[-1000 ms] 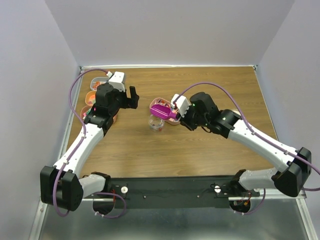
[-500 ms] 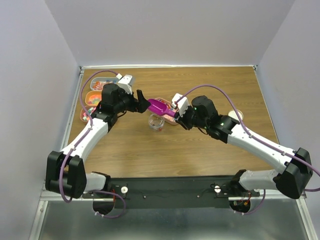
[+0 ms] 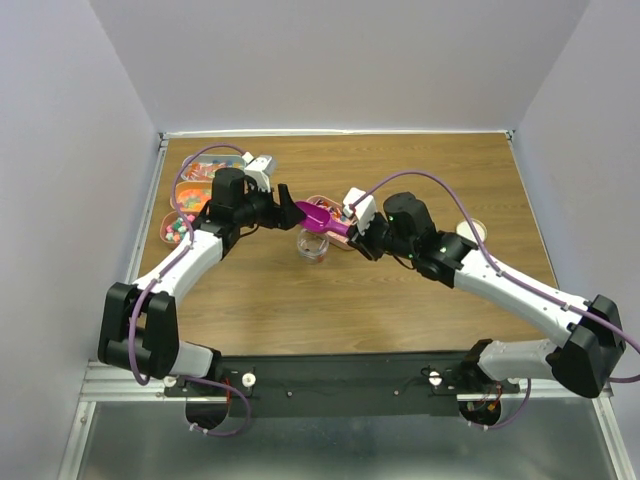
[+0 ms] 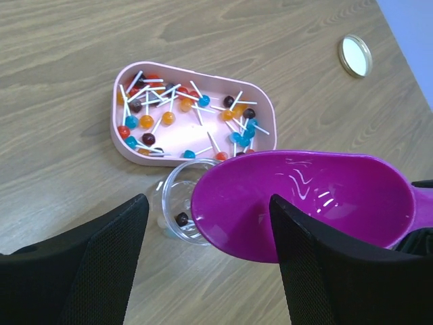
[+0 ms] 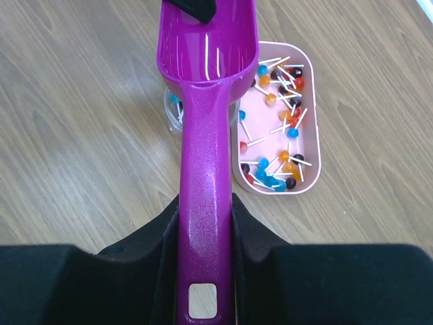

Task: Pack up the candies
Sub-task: Adjust the spatula.

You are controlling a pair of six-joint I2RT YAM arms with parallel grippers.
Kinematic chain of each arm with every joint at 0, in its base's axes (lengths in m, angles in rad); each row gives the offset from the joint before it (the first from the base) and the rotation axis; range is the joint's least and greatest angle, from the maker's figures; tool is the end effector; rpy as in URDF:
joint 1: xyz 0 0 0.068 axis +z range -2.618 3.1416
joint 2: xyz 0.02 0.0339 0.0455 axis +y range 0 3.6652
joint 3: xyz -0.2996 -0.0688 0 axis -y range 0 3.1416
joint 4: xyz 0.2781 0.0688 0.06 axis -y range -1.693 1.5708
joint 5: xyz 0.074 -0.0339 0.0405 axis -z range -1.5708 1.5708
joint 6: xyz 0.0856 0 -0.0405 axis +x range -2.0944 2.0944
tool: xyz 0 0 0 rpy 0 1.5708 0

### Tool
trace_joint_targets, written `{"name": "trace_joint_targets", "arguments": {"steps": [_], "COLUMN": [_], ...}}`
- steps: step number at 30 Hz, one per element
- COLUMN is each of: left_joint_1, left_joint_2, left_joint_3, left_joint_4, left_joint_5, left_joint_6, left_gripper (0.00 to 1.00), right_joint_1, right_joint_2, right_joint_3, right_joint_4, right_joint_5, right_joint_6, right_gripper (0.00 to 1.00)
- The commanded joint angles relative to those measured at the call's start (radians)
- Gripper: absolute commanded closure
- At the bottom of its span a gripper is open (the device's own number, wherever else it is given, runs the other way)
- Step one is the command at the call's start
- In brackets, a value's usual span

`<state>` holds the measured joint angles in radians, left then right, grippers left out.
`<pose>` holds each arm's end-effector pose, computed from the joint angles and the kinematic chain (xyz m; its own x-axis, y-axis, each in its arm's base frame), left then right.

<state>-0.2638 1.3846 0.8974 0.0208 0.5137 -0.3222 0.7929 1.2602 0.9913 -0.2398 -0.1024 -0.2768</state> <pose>0.3472 -0.1374 0.2639 -0.6179 -0.1188 -0.7773 0.4799 0.7261 -0.4924 0.2404 0.2565 0.3052 -0.1180 -0.5072 -0.8537 -0.8354 0.5155 -0.1908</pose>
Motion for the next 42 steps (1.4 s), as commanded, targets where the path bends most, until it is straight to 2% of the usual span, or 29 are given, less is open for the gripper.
{"name": "trace_joint_targets", "arguments": {"steps": [1,4,8,9,24,26,32,33,35,36,42], "left_joint_1": [-0.005,-0.005,-0.005,-0.005,-0.005,-0.005,-0.005,-0.005,-0.005,-0.005,-0.005], "left_joint_2": [0.010,0.010,0.005,0.007,0.017,0.019,0.033,0.034,0.044,0.044,0.060], "left_joint_3": [0.006,0.000,-0.003,-0.003,-0.015,-0.017,-0.017,-0.018,-0.020,-0.020,-0.022], "left_joint_4": [0.041,0.051,0.056,0.059,0.061,0.061,0.065,0.070,0.073,0.076,0.076], "left_joint_5": [0.088,0.100,0.105,0.106,0.128,0.135,0.169,0.181,0.193,0.204,0.220], "left_joint_6": [-0.028,-0.031,-0.035,-0.037,-0.044,-0.044,-0.049,-0.054,-0.057,-0.060,-0.069], "left_gripper": [0.22,0.32,0.34,0.38,0.40,0.46,0.48,0.53,0.54,0.59,0.60], "right_joint_1": [0.008,0.008,0.009,0.009,0.008,0.008,0.006,0.006,0.006,0.008,0.008], "right_joint_2": [-0.004,0.007,0.028,0.034,0.074,0.084,0.116,0.119,0.125,0.128,0.136], "right_joint_3": [-0.026,-0.031,-0.042,-0.043,-0.051,-0.045,-0.034,-0.031,-0.028,-0.026,-0.008], "right_joint_4": [0.057,0.063,0.066,0.066,0.073,0.071,0.071,0.071,0.071,0.073,0.074], "right_joint_5": [-0.034,-0.030,-0.017,-0.007,0.036,0.047,0.067,0.069,0.070,0.070,0.064], "right_joint_6": [0.021,0.022,0.022,0.024,0.031,0.034,0.042,0.044,0.045,0.047,0.044], "right_gripper": [0.99,0.99,0.99,0.99,0.98,0.95,0.91,0.91,0.91,0.91,0.91]}}
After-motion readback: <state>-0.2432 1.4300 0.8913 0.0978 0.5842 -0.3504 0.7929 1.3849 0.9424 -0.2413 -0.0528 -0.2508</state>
